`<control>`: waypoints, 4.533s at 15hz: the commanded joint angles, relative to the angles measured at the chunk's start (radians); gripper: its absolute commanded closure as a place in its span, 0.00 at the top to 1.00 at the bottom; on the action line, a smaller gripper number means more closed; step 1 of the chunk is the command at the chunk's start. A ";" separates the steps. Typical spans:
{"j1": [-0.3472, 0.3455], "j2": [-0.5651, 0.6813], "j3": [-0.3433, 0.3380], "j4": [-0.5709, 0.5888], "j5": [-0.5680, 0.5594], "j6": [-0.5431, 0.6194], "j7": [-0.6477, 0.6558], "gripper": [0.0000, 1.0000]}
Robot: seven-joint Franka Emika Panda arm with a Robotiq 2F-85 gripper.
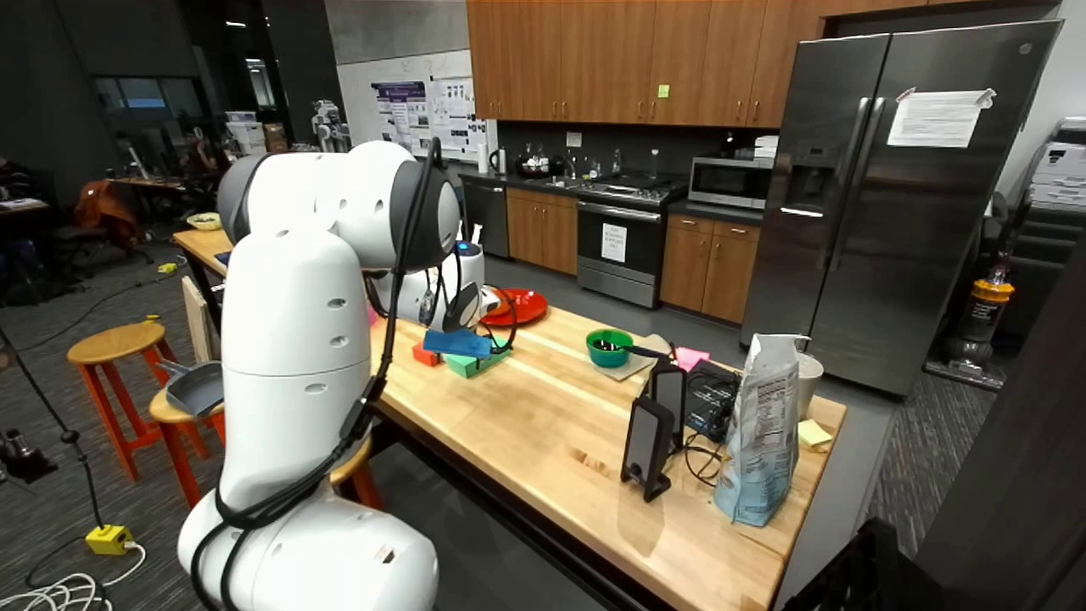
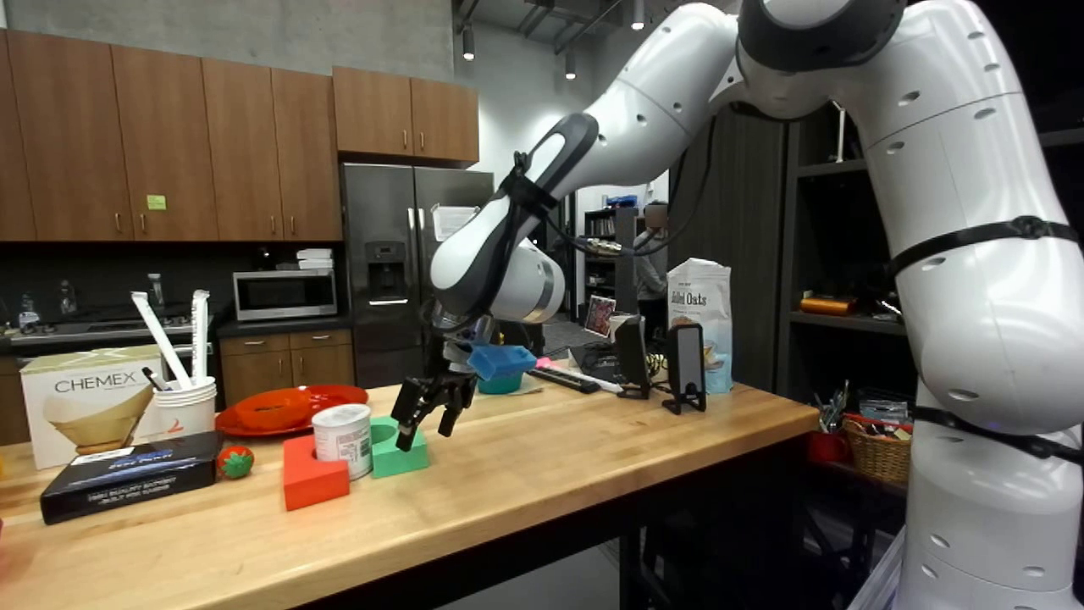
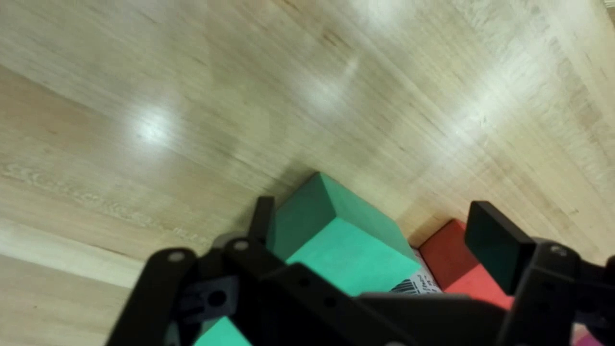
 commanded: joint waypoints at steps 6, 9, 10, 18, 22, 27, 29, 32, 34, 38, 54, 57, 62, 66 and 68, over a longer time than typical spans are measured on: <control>-0.066 -0.014 0.106 0.036 0.266 -0.107 -0.178 1.00; -0.061 -0.017 0.097 0.045 0.327 -0.152 -0.221 1.00; -0.054 -0.020 0.086 0.043 0.326 -0.153 -0.227 1.00; -0.037 -0.079 0.015 -0.004 0.185 -0.084 -0.223 1.00; -0.037 -0.080 -0.008 -0.014 0.121 -0.051 -0.214 1.00; -0.019 -0.052 -0.018 -0.032 0.036 -0.021 -0.188 1.00; -0.012 -0.039 -0.022 -0.032 0.000 -0.017 -0.169 1.00; -0.004 -0.018 -0.021 -0.020 -0.030 -0.029 -0.131 1.00; 0.002 -0.005 -0.015 -0.012 -0.040 -0.027 -0.117 1.00; 0.004 0.010 0.017 0.014 -0.008 -0.033 -0.132 1.00; -0.041 0.016 0.083 0.073 0.123 -0.024 -0.239 1.00; -0.041 0.024 0.054 0.076 0.076 0.004 -0.223 1.00; -0.022 0.049 0.005 0.052 -0.050 0.055 -0.188 1.00; -0.007 0.080 -0.026 0.052 -0.154 0.084 -0.141 1.00; 0.000 0.095 -0.033 0.059 -0.191 0.085 -0.112 1.00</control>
